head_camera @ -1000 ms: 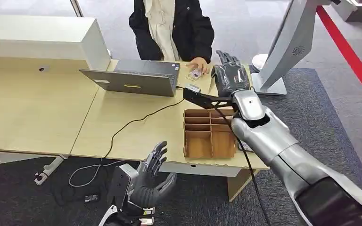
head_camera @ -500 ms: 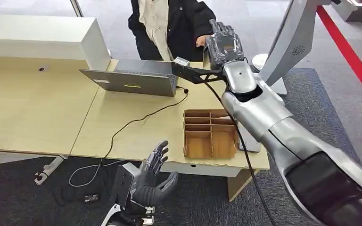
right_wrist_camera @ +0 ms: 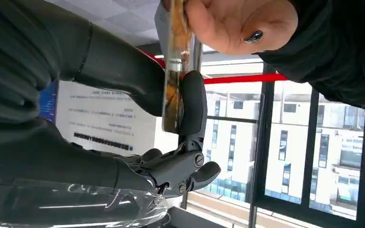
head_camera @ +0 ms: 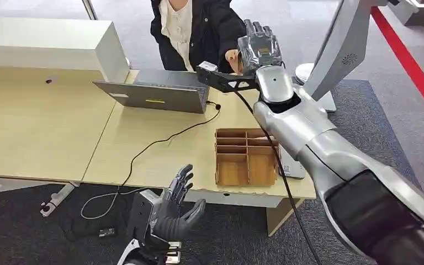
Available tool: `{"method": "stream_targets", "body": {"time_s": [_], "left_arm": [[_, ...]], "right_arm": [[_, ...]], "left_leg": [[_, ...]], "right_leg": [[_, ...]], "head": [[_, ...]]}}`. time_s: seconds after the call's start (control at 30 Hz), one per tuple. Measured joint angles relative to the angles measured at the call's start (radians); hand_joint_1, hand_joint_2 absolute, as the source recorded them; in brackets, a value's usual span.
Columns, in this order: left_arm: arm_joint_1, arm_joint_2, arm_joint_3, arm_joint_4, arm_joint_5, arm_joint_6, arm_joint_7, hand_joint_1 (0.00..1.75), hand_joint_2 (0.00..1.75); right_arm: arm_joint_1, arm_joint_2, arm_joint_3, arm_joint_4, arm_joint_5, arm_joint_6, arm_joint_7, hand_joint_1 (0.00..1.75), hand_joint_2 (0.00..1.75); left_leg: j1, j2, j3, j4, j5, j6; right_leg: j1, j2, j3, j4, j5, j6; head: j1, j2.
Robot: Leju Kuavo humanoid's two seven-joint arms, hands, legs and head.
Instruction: Pass the card to the sensor for recognition and then transmit it.
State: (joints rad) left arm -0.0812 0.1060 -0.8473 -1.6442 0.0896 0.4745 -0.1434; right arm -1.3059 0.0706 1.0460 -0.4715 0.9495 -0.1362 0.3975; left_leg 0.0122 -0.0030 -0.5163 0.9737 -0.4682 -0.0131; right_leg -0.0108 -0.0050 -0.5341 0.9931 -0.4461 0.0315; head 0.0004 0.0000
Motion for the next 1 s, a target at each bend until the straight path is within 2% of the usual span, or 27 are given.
{"method": "stream_targets", "body": {"time_s": [0.3, 0.33, 0.37, 0.5, 0.6, 0.8, 1.0], "left_arm": [[0.000, 0.008, 0.000, -0.001, 0.004, 0.024, 0.000, 0.00, 1.75], [0.000, 0.009, 0.000, -0.001, 0.005, 0.024, 0.000, 0.00, 1.75], [0.000, 0.009, 0.000, -0.001, 0.005, 0.024, 0.000, 0.00, 1.75], [-0.001, 0.010, 0.000, -0.001, 0.009, 0.023, 0.000, 0.00, 1.75], [-0.001, 0.010, 0.000, -0.001, 0.009, 0.019, 0.000, 0.00, 1.75], [-0.001, 0.010, 0.000, -0.001, -0.004, 0.012, 0.002, 0.00, 1.75], [-0.001, 0.010, 0.000, -0.001, -0.011, 0.026, 0.006, 0.00, 1.75]], "right_arm": [[0.001, 0.008, 0.002, 0.039, -0.008, 0.002, 0.000, 1.75, 1.75], [0.001, 0.008, 0.002, 0.042, -0.009, 0.002, 0.000, 0.42, 1.75], [0.002, 0.008, 0.002, 0.046, -0.011, 0.003, 0.000, 0.00, 1.75], [0.004, 0.007, 0.003, 0.059, -0.011, 0.000, 0.000, 0.00, 1.75], [0.008, 0.006, 0.003, 0.065, -0.024, -0.028, -0.006, 0.00, 1.75], [0.010, 0.002, -0.011, 0.063, -0.103, -0.168, -0.058, 0.00, 1.75], [0.040, -0.005, -0.050, 0.012, -0.228, -0.333, -0.163, 0.00, 1.75]], "left_leg": [[0.000, 0.000, 0.000, 0.000, 0.000, 0.000], [0.000, 0.000, 0.000, 0.000, 0.000, 0.000], [0.000, 0.000, 0.000, 0.000, 0.000, 0.000], [0.000, 0.000, 0.000, 0.000, 0.000, 0.000], [0.000, 0.000, 0.000, 0.000, 0.000, 0.000], [0.000, 0.000, 0.000, 0.000, 0.000, 0.000], [0.000, 0.000, 0.000, 0.000, 0.000, 0.000]], "right_leg": [[0.000, 0.000, 0.000, 0.000, 0.000, 0.000], [0.000, 0.000, 0.000, 0.000, 0.000, 0.000], [0.000, 0.000, 0.000, 0.000, 0.000, 0.000], [0.000, 0.000, 0.000, 0.000, 0.000, 0.000], [0.000, 0.000, 0.000, 0.000, 0.000, 0.000], [0.000, 0.000, 0.000, 0.000, 0.000, 0.000], [0.000, 0.000, 0.000, 0.000, 0.000, 0.000]], "head": [[0.000, 0.000], [0.000, 0.000], [0.000, 0.000], [0.000, 0.000], [0.000, 0.000], [0.000, 0.000], [0.000, 0.000]]}}
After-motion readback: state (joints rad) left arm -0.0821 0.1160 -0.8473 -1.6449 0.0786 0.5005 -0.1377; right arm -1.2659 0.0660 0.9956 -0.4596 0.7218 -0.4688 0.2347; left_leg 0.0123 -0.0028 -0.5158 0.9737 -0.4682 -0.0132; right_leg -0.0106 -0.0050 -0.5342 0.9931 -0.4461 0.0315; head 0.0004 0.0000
